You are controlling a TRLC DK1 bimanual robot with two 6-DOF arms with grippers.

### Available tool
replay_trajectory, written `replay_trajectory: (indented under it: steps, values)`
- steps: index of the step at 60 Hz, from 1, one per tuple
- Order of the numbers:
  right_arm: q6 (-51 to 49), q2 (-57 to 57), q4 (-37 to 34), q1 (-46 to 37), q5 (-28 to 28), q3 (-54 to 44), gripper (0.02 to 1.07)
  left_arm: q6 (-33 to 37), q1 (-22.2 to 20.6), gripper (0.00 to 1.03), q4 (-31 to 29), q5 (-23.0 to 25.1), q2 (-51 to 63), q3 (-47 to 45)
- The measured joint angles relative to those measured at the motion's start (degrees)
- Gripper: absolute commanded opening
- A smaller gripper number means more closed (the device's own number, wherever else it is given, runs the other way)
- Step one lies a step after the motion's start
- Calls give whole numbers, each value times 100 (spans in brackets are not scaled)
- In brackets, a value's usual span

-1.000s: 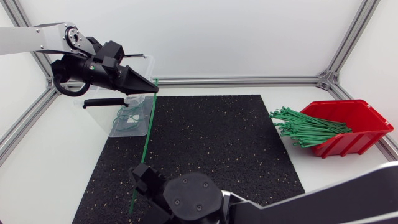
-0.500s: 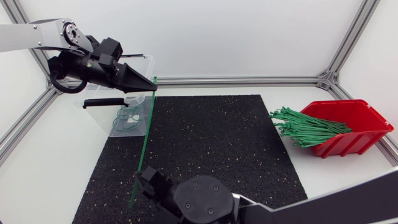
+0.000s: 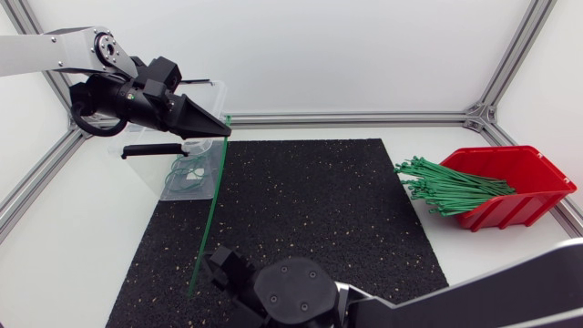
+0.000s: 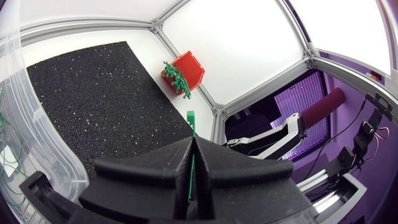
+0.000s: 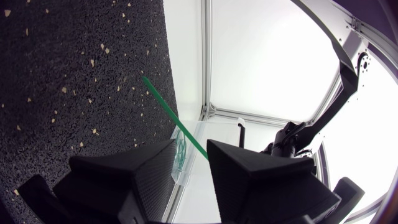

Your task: Take a green cable tie from the red box, thread the tail through the head to close it, then place it in the transparent bin on the left.

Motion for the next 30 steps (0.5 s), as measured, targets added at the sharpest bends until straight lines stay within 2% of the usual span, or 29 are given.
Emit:
replay_trajectory:
  steps: [30]
  values:
    - [-442, 186, 24, -9, 15, 101, 44, 234, 0, 3, -304, 0, 0, 0]
